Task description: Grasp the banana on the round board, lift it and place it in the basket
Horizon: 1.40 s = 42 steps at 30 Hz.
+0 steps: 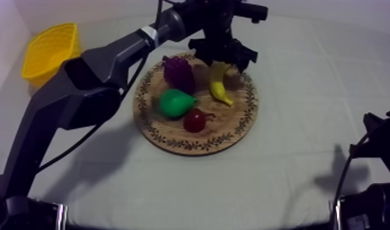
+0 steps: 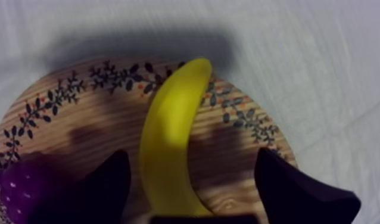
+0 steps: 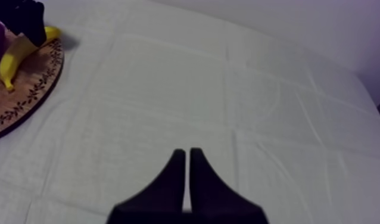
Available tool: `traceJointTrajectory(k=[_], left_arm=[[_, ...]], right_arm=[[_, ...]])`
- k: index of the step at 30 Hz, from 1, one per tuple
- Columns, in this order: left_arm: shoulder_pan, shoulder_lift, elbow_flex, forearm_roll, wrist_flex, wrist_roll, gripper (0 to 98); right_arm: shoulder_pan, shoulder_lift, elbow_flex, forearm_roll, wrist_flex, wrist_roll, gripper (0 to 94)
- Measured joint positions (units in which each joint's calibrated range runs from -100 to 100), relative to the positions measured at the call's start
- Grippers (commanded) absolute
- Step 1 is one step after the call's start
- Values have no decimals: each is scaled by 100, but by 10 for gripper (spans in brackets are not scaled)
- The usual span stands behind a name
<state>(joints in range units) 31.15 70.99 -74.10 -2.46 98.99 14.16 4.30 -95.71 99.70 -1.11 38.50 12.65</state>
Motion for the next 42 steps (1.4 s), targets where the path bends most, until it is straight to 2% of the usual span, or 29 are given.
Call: traceJointTrajectory(k=[10,18,21,27,29,37,42], left_arm=[[-19,287,-91,83,64,4,679],[-24,342,-18,82,72,25,559],[-40,330,11,75,80,57,473],[-58,316,-26,11,79,110,182],[-76,323,-40,11,79,132,130],[-67,134,31,37,79,128,122],[-77,-536,662,-96,88,226,124]], right_arm=[[0,0,0,0,0,0,6],[0,0,0,0,0,0,6],[0,0,0,0,0,0,6],[0,0,0,0,0,0,6],[0,0,0,0,0,0,6],[0,0,0,0,0,3,6],[0,0,0,0,0,3,6]])
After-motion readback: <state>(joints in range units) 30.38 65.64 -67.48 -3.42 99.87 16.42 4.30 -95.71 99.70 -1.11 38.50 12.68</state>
